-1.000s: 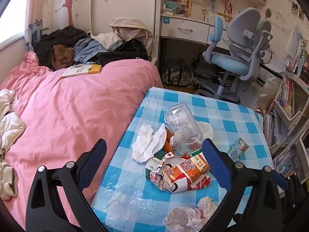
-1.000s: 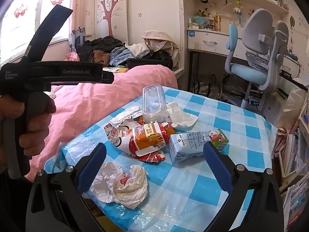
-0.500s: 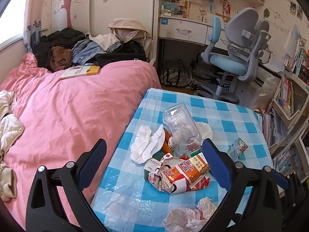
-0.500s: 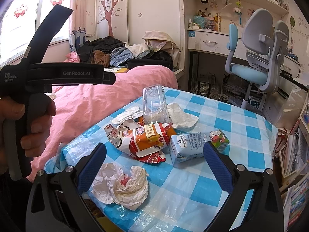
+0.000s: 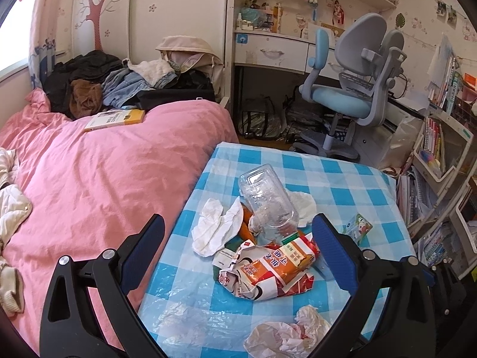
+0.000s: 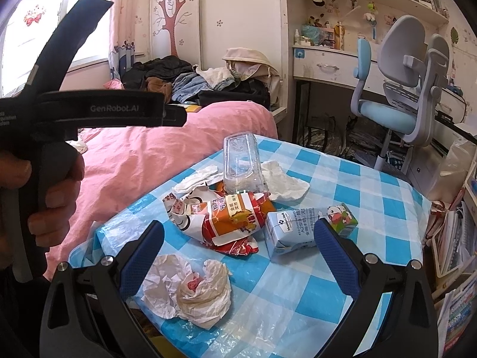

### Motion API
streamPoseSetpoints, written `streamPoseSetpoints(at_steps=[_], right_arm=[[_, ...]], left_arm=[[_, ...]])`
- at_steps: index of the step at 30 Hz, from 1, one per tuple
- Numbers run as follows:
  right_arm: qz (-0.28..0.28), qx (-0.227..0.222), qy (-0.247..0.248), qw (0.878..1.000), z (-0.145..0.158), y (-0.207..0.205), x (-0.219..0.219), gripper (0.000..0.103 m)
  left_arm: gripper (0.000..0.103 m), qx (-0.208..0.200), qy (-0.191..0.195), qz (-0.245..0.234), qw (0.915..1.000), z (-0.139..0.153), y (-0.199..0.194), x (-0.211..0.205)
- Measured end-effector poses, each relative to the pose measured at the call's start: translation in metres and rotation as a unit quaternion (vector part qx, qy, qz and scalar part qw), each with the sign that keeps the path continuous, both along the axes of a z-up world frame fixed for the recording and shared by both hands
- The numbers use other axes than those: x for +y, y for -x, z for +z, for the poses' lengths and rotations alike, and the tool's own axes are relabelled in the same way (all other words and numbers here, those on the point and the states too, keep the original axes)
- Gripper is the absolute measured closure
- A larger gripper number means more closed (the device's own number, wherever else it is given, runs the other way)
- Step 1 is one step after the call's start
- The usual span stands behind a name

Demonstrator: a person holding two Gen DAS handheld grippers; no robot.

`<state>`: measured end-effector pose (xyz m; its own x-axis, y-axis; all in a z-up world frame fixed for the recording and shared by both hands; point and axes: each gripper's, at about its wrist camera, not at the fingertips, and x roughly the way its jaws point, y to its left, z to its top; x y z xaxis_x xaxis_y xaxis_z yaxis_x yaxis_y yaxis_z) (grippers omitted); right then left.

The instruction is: Collect trash

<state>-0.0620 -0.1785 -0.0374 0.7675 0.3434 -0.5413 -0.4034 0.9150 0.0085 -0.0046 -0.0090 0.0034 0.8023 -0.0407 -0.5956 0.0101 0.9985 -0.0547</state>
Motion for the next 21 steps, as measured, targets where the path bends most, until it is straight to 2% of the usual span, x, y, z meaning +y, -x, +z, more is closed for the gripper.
streamPoseSetpoints(at_steps=[15,21], right_arm=[[0.005,0.003,-0.003,1.000,-0.003,-0.003,0.001,0.007],[-0.001,0.019,0.008,1.000,-0.010,-0.008,0.001,0.007]], left_arm=[[0.008,-0.004,0.005,-0.006,1.0000,0.004,0.003,0.000],[0.008,0.021,-0.013,0.005,0.9997,-0.001,-0.005,0.003]])
